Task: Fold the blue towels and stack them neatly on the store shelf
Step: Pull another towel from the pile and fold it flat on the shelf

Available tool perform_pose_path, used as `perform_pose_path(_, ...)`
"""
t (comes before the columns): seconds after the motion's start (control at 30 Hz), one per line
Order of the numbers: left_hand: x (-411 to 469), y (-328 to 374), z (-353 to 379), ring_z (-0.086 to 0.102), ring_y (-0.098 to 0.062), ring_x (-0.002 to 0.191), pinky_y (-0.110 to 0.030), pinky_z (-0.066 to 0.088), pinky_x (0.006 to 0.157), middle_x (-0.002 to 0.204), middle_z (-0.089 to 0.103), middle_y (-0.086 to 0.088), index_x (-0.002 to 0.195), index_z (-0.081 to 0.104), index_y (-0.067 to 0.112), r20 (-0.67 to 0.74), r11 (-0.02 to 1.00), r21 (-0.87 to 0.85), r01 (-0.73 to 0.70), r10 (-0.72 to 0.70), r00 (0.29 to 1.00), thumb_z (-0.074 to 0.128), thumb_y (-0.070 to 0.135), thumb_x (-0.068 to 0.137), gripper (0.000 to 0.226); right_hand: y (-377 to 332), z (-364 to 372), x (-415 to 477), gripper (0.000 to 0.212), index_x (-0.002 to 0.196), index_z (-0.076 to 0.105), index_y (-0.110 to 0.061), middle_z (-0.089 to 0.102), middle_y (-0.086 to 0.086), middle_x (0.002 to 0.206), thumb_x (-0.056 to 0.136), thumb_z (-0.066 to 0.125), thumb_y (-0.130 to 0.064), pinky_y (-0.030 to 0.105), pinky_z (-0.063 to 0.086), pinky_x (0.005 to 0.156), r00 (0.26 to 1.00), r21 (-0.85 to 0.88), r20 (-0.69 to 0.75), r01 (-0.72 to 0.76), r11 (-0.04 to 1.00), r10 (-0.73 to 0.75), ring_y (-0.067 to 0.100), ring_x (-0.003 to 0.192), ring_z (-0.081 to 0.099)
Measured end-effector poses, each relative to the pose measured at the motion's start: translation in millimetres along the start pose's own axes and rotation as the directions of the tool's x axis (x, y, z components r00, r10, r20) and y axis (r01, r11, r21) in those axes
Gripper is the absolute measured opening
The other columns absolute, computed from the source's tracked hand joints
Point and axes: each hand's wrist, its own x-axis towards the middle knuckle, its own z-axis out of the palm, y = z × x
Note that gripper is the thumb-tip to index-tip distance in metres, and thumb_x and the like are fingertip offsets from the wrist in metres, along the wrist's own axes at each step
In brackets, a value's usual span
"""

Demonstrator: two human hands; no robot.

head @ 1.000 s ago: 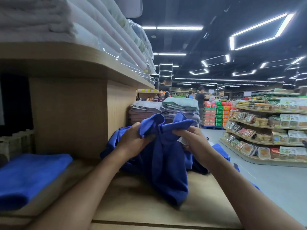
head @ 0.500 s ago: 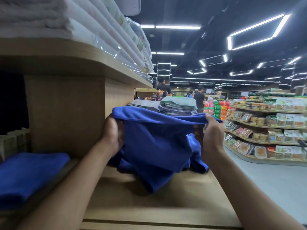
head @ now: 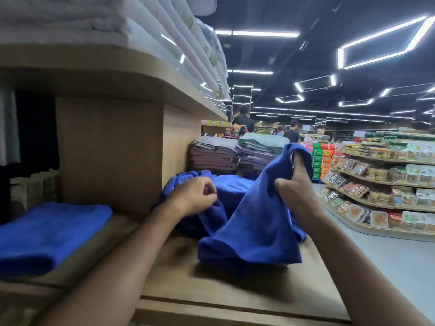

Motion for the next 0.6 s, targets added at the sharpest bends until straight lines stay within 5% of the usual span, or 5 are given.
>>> perform_pose_path(0.17, 2.7, -11.4, 14.8, 0.062, -0.019, 0.101, -0.038, 0.051, 0.084, 0.105, 0.065, 0.005, 0.105, 0.052, 0.021, -0.12, 0.957, 0.226, 0.18, -0.156, 0.98, 0.072, 0.064, 0.074, 0.057, 13.0, -7.5, 4.6, 0.105, 0.156, 0.003, -0.043, 0.063, -0.009, 0.094, 0.082, 0.075, -0.024, 0.026, 0.049, 0.067, 0.997, -0.296, -0.061, -0.056, 0.953, 0.039, 0.023, 0.081, 0.062)
perform_pose_path(0.3, 2.1, -10.3, 19.2, 0.059, -0.026, 0.117, -0.036, 0.045, 0.078, 0.128, 0.061, -0.002, 0.135, 0.042, 0.017, -0.144, 0.887, 0.388, 0.249, -0.208, 0.967, 0.064, 0.069, 0.077, 0.082, 4.2, -4.2, 4.7, 0.052, 0.128, 0.041, -0.017, 0.058, 0.001, 0.073, 0.089, 0.076, -0.023, 0.021, 0.042, 0.037, 0.978, 0.18, 0.024, -0.207, 0.962, 0.207, 0.014, 0.058, 0.056)
perform_pose_path(0.4, 4.9, -12.2, 12.9, 0.062, -0.025, 0.107, -0.037, 0.05, 0.086, 0.117, 0.067, -0.005, 0.117, 0.059, 0.018, -0.154, 0.901, 0.324, 0.288, -0.25, 0.956, 0.051, 0.068, 0.086, 0.06, -7.2, -8.1, 5.4, 0.013, 0.108, 0.055, 0.0, 0.071, 0.014, 0.099, 0.098, 0.054, -0.009, 0.027, 0.058, 0.06, 0.936, 0.808, 0.299, -0.351, 0.472, 0.184, 0.02, 0.079, 0.073)
perform_pose_path(0.47, 7.2, -14.1, 10.9, 0.059, -0.024, 0.108, -0.038, 0.049, 0.092, 0.119, 0.064, -0.004, 0.113, 0.06, 0.017, -0.15, 0.909, 0.286, 0.303, -0.27, 0.951, 0.046, 0.057, 0.092, 0.048, -7.2, -8.8, 3.1, 0.042, 0.134, 0.049, -0.002, 0.061, 0.017, 0.138, 0.094, 0.04, 0.008, 0.032, 0.06, 0.086, 0.95, 0.894, 0.295, -0.311, 0.321, 0.099, 0.024, 0.115, 0.07)
perform_pose_path(0.6, 5.3, -16.9, 7.1, 0.054, -0.019, 0.105, -0.034, 0.045, 0.084, 0.115, 0.058, 0.005, 0.106, 0.058, 0.027, -0.139, 0.87, 0.38, 0.315, -0.283, 0.949, 0.049, 0.057, 0.085, 0.038, -0.3, 7.5, -7.8, 0.102, 0.16, -0.009, -0.03, 0.034, 0.007, 0.161, 0.094, 0.055, 0.015, 0.022, 0.057, 0.083, 0.998, 0.308, 0.028, 0.038, 0.951, -0.049, 0.017, 0.121, 0.064)
